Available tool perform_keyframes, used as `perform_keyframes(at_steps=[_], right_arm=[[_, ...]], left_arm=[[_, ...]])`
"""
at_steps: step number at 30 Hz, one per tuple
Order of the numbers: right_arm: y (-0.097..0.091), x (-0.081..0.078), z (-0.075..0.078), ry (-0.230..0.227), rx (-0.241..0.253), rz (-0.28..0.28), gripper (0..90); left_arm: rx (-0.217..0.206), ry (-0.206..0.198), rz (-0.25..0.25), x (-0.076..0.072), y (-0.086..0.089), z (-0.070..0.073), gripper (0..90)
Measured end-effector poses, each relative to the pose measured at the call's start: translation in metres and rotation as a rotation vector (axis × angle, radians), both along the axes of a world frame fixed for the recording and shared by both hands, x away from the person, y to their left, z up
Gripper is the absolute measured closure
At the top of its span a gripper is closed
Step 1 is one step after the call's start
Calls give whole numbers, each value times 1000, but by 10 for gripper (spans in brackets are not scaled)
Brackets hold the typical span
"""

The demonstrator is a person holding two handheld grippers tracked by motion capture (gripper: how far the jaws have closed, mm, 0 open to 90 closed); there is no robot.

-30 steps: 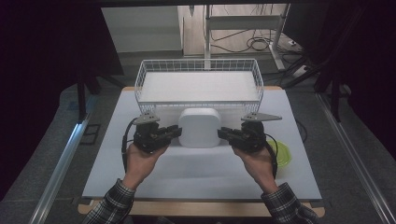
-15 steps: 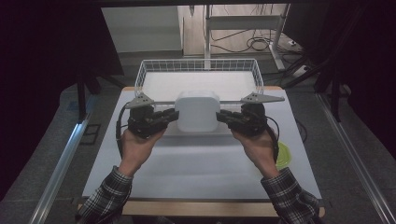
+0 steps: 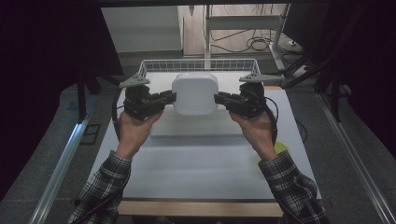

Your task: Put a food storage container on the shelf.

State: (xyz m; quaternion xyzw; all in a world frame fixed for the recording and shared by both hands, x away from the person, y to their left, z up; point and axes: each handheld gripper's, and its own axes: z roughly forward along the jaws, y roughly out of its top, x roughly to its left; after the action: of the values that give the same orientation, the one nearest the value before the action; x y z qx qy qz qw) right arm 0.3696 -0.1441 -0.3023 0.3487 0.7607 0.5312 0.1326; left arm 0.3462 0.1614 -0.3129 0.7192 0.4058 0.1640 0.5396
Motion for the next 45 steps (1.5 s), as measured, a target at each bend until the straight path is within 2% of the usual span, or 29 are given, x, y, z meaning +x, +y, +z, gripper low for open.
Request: perform_keyframes(at_steps=[5,9,20,26,30,33,35,38,45], right_arm=[[1,10,10,-6,4,-6,790],[2,20,13,-3,7,-14,788],[4,47,4,39,17,-46,781],[3,54,0,58,21,-56,775],[2,56,-2,66,30,-55,770],[2,58,-3,64,27,-56,734],[2,59,-3,62,26,-54,719],[3,61,-3,48,23,-59,689],[8,66,-2,26,4,-67,663]], left_arm=[[-13,1,-5,12,2,7,778],[-7,5,-1,22,1,10,777],[-15,51,18,49,-1,1,773],[-20,56,17,55,-3,-4,763],[-30,47,12,57,-3,-4,749],[-28,27,-3,57,-5,-5,679],[-13,10,-4,58,-7,-5,643],[-10,10,-6,61,-9,-5,625],[30,-2,16,67,-14,-11,573]])
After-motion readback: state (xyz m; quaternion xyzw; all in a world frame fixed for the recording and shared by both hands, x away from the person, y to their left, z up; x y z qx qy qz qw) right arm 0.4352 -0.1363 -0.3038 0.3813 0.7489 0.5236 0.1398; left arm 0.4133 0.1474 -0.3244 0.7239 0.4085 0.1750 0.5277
